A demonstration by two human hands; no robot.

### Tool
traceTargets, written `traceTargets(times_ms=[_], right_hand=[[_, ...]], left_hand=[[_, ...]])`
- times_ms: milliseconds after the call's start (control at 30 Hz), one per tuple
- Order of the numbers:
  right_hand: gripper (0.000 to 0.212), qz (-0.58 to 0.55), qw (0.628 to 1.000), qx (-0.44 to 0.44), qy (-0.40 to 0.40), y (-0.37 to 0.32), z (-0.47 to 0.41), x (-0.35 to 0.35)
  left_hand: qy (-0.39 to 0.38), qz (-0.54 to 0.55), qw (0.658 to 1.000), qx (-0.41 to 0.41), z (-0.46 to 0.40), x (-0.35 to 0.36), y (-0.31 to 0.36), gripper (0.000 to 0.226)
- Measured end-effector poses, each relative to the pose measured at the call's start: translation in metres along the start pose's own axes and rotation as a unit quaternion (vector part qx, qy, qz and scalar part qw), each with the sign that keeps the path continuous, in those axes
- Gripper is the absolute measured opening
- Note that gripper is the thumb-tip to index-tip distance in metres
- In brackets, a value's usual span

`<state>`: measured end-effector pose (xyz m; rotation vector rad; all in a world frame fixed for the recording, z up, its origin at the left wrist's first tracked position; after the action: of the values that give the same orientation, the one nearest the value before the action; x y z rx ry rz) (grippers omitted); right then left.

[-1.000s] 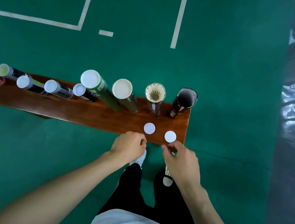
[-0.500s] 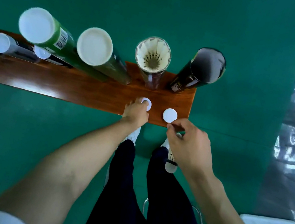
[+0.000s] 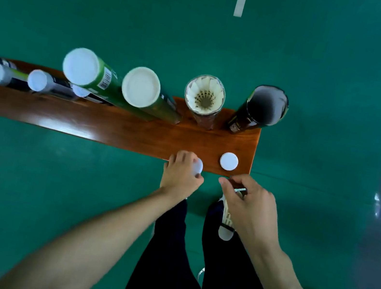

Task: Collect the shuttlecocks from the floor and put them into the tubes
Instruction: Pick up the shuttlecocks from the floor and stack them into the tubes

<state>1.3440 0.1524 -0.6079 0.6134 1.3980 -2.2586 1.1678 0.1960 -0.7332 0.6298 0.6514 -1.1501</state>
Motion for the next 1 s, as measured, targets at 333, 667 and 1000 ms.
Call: traceTargets(times_ms=[333, 667, 1000], right_hand=[[0.024, -0.023, 0.998, -0.062, -0.022, -0.048, 0.013, -0.014], [0.022, -0.023, 0.996, -0.084, -0.034, -0.074, -0.025, -0.011], [0.024, 0.036, 0.992, -0.114, -0.046, -0.078, -0.032, -0.009]], left_hand=[[0.031, 0.506, 0.858, -0.082, 0.122, -0.166, 0.006, 0.042], [0.196, 0.123, 0.966, 0.118, 0.059, -0.272, 0.072, 0.019], [0.205, -0.029, 0.972, 0.108, 0.004, -0.247, 0.080, 0.033]])
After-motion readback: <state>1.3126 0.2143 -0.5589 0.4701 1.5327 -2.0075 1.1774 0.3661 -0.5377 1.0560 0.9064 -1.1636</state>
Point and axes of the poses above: each hand's wrist, its own z-axis away from the middle knuckle, its own x-axis out of the palm, y = z × x, the point moved 2 cm from there along -z, towards the middle knuckle, and after that the axes turned 14 degrees about -x, right-handed, at the moved point
